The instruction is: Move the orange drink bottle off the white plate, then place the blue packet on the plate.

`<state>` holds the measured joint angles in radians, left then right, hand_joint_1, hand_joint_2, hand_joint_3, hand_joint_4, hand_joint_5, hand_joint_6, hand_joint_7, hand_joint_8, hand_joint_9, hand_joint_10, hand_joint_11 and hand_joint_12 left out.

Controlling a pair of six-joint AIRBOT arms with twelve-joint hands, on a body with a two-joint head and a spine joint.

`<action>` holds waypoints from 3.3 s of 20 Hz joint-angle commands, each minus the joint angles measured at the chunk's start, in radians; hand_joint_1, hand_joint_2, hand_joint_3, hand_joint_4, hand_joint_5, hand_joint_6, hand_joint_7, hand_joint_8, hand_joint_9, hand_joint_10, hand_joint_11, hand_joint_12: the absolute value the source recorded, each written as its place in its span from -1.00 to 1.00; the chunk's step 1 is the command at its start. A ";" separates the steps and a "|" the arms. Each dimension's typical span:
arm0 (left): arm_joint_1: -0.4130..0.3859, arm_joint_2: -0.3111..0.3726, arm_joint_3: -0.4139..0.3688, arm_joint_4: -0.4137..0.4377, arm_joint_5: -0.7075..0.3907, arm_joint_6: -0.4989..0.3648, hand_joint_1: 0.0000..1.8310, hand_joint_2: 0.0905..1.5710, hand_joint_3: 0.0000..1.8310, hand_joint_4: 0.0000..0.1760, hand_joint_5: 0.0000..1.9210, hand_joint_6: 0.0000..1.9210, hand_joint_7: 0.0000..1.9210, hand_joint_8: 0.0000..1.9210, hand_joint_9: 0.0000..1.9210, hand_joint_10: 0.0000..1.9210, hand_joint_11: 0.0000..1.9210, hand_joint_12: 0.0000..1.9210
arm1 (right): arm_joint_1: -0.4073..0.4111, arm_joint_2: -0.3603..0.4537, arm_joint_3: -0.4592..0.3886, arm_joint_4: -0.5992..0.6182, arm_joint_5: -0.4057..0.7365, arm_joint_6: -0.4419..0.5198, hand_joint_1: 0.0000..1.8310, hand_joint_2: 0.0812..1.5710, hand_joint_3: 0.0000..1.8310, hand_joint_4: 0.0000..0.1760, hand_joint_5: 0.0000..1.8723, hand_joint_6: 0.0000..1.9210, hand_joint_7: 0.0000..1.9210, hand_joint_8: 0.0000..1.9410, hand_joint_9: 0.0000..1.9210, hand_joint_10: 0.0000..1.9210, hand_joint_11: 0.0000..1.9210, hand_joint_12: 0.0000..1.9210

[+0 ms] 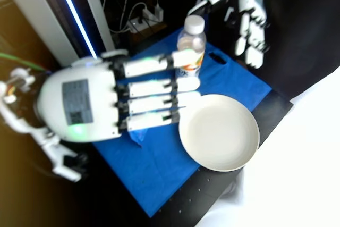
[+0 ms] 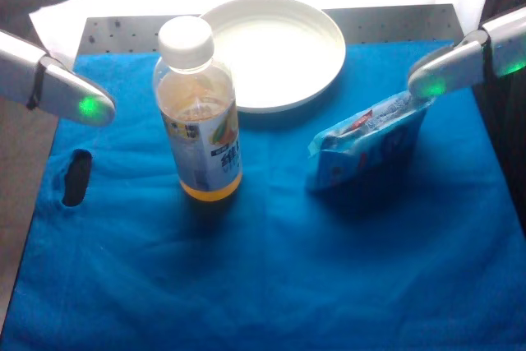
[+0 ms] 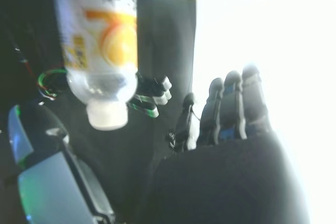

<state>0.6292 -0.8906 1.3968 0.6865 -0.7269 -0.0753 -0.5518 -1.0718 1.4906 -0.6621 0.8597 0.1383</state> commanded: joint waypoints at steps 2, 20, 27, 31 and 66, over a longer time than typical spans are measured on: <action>-0.012 0.010 -0.009 -0.075 -0.078 0.010 -0.28 -0.33 -1.00 1.00 -1.00 -1.00 -1.00 -1.00 -1.00 -1.00 -1.00 -1.00 | 0.071 0.000 -0.010 -0.044 0.023 0.056 -0.32 -0.18 -1.00 -0.28 -0.95 -1.00 -0.86 -1.00 -0.86 -1.00 -1.00 -0.53; -0.016 -0.011 -0.002 -0.075 -0.066 0.022 -0.25 -0.28 -0.99 0.71 -1.00 -1.00 -1.00 -1.00 -1.00 -1.00 -1.00 -1.00 | 0.094 -0.083 0.051 -0.449 -0.160 0.250 -0.29 -0.05 -1.00 -0.55 -0.51 -1.00 -0.56 -1.00 -0.66 -1.00 -1.00 -0.10; -0.014 -0.020 0.002 -0.081 -0.071 0.022 -0.27 -0.30 -1.00 0.90 -1.00 -1.00 -1.00 -1.00 -1.00 -1.00 -1.00 -1.00 | 0.070 -0.105 0.059 -0.515 -0.165 0.306 -0.20 0.01 -1.00 -0.68 -0.41 -1.00 -0.45 -1.00 -0.53 -0.98 -0.96 -0.11; -0.003 -0.022 0.003 -0.090 -0.072 0.022 -0.28 -0.28 -0.99 0.86 -1.00 -1.00 -1.00 -1.00 -1.00 -1.00 -1.00 -1.00 | 0.052 -0.110 0.059 -0.522 -0.165 0.309 -0.14 -0.03 -1.00 -0.16 -0.41 -1.00 -0.43 -1.00 -0.52 -1.00 -0.84 -0.18; 0.040 -0.038 0.010 -0.130 -0.101 0.026 -0.31 -0.23 -0.99 1.00 -1.00 -1.00 -1.00 -1.00 -1.00 -1.00 -1.00 -1.00 | 0.221 -0.231 0.222 -0.496 -0.147 0.332 0.28 0.37 -1.00 -1.00 0.08 -0.05 -0.10 0.91 0.00 1.00 0.11 1.00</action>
<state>0.6773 -0.9272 1.4002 0.6117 -0.7425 -0.0444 -0.3519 -1.3045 1.7172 -1.2259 0.6601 0.4610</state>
